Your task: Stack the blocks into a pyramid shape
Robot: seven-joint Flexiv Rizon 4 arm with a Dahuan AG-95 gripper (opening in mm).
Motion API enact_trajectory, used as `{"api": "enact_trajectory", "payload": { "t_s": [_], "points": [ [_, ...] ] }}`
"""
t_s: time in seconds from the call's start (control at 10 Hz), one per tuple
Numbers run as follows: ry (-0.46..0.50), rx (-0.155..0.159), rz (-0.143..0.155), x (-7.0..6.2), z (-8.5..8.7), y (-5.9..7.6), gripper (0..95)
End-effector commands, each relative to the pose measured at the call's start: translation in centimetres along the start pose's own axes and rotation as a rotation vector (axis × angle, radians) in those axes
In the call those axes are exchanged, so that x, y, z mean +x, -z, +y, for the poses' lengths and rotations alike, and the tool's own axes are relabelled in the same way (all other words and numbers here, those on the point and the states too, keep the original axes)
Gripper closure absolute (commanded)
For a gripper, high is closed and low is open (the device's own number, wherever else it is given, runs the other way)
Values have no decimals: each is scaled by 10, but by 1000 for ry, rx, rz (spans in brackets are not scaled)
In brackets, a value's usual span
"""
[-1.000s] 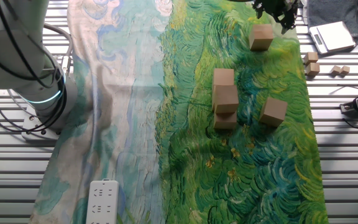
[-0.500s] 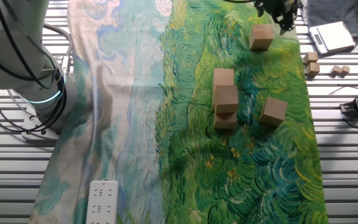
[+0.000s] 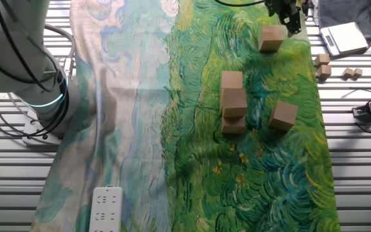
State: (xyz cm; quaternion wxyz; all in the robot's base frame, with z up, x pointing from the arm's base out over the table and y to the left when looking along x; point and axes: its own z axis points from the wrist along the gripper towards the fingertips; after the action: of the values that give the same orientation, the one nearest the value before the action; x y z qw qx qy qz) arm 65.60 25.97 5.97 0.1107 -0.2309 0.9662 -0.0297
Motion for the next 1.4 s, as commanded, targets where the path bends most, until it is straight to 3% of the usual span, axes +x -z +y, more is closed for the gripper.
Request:
{"api": "enact_trajectory", "payload": {
  "t_s": [0.1,0.3,0.7,0.8,1.4],
  "points": [
    [-23,10,-35,1,-1,0,0],
    [-26,-18,-55,1,-1,0,0],
    [-101,-11,-54,1,-1,0,0],
    [-139,-2,-57,1,-1,0,190],
    [-305,17,-129,1,-1,0,190]
  ]
}}
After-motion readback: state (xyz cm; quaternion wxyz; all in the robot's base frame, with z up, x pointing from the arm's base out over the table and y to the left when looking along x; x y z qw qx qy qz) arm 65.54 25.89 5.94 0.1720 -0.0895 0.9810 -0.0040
